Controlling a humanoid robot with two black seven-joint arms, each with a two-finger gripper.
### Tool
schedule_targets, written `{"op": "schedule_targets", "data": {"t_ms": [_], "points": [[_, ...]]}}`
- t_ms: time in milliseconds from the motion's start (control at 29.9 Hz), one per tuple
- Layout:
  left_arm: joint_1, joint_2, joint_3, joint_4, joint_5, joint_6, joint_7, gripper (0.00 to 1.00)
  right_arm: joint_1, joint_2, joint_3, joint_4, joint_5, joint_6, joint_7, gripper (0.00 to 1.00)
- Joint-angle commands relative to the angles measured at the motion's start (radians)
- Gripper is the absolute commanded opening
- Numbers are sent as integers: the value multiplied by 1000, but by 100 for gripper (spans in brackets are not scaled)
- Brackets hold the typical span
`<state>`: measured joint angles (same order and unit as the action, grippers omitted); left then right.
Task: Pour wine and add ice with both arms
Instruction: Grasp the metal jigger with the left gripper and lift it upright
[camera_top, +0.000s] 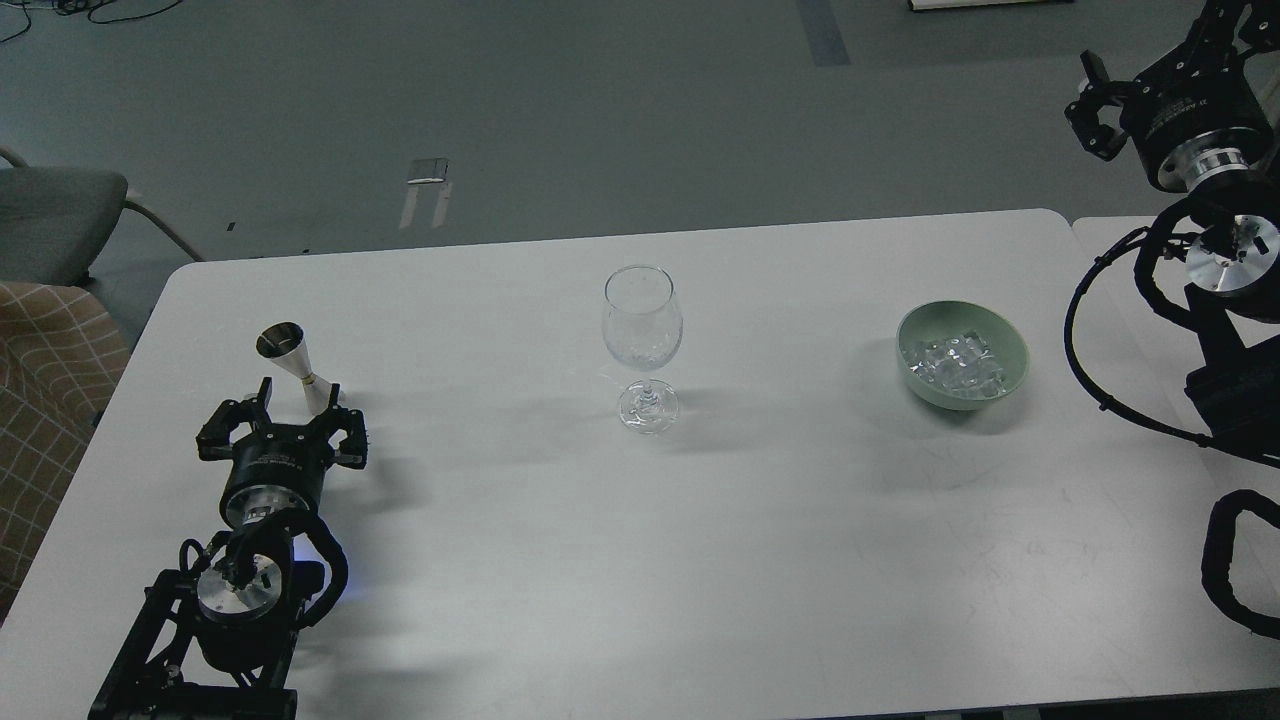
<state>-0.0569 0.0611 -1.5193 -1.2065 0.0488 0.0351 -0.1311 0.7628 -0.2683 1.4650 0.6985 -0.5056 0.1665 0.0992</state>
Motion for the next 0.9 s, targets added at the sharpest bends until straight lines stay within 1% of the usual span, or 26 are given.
{"op": "schedule_targets", "data": {"t_ms": [0, 201, 368, 602, 703, 770, 803, 870], "points": [[-26, 0, -5, 36, -3, -6, 1, 62, 1, 0, 0, -1, -1, -2, -2, 100], [-101, -3, -16, 120, -6, -7, -2, 60, 1, 1, -2, -2, -2, -19, 1, 100], [-135, -1, -19, 165, -7, -14, -2, 60, 0, 0, -2, -5, -2, -41, 1, 100], [-193, 5, -21, 275, -24, -17, -2, 60, 0, -9, -3, -5, -2, -42, 1, 100], [-207, 6, -18, 291, -53, -27, -1, 60, 0, -8, -3, -5, -2, -42, 1, 100], [-212, 11, -18, 298, -63, -40, -1, 57, 0, -6, -3, -5, -2, -42, 1, 100], [-210, 16, -18, 298, -63, -49, -2, 54, 0, -5, -3, -5, -2, -42, 1, 100], [-210, 17, -18, 300, -63, -52, -1, 52, 1, -3, -5, -4, -2, -42, 1, 100]]}}
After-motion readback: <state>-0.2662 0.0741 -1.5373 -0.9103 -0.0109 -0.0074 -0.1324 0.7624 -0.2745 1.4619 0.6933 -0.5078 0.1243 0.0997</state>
